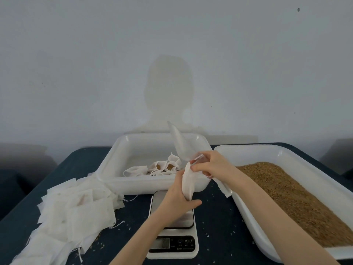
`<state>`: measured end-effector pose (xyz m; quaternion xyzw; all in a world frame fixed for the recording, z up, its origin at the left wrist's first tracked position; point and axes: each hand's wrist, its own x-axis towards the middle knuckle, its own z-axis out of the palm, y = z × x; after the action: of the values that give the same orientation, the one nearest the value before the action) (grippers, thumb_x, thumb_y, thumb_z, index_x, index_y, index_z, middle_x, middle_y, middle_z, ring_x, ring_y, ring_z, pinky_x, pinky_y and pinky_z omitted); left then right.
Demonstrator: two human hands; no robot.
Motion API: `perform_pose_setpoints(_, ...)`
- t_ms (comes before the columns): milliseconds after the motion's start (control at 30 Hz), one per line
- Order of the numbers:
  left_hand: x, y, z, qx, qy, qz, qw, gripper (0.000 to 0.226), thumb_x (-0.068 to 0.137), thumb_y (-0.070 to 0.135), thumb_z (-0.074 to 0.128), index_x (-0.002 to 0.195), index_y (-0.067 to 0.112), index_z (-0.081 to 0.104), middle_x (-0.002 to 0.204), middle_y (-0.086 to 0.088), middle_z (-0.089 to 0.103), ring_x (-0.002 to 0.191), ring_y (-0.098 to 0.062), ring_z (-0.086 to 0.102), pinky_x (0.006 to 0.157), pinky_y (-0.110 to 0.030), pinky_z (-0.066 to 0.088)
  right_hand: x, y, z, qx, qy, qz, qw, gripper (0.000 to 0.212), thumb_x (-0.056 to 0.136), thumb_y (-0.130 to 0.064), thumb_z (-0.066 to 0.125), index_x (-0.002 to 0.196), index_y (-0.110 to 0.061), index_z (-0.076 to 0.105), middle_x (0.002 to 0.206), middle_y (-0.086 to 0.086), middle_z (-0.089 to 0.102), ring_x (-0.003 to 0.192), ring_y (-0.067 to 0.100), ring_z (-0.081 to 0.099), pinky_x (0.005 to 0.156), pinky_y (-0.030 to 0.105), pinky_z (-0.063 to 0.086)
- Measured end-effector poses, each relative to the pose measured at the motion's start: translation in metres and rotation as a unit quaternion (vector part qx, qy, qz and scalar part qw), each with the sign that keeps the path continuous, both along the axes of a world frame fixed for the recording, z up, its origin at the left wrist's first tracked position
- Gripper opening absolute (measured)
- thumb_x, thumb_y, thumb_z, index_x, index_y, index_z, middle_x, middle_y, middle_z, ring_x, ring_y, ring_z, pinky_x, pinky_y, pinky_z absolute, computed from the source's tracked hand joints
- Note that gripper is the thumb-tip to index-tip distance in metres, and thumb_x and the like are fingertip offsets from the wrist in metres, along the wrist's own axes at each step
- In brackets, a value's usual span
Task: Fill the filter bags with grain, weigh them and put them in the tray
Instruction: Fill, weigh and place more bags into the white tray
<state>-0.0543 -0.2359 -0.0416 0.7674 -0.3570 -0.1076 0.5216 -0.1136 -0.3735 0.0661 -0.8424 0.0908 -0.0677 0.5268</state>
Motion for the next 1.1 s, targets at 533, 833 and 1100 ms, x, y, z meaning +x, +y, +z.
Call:
perform_pose_setpoints(533,0.014,0.009,-0.001,0.008,-0.028,0.076,0.997,0.046,0.074,0.014,0.074,0.098,0.040,0.045,0.088,0.013,0.060,0.076,0.007,0.055,0.063,-0.008,0.043,-0.065,-0.087,0.002,-0.269,0.016,-0.149,0.951,0.019,0.078,-0.040,0.076,0.090,-0.036,0.061,0.084,-0.016,0.065,0.074,-0.002,0.059,0.062,0.015,0.042)
perform_pose_setpoints(833,0.009,-0.003,0.000,0.025,-0.033,0.076,0.996,0.049,0.074,0.012,0.075,0.111,0.026,0.046,0.094,0.009,0.059,0.081,-0.003,0.056,0.062,-0.008,0.041,-0.103,-0.190,-0.042,-0.530,0.353,-0.174,0.751,0.020,0.090,-0.037,0.061,0.078,-0.024,0.051,0.080,-0.010,0.054,0.080,0.009,0.060,0.059,0.016,0.042)
perform_pose_setpoints(1100,0.003,-0.011,0.001,0.032,-0.025,0.062,0.997,0.051,0.075,0.013,0.075,0.114,0.027,0.046,0.099,0.008,0.060,0.089,-0.008,0.058,0.078,-0.025,0.048,-0.070,-0.192,-0.076,-0.571,0.330,-0.180,0.730,0.023,0.096,-0.010,0.048,0.113,-0.013,0.063,0.111,0.003,0.065,0.101,0.019,0.063,0.072,0.022,0.043)
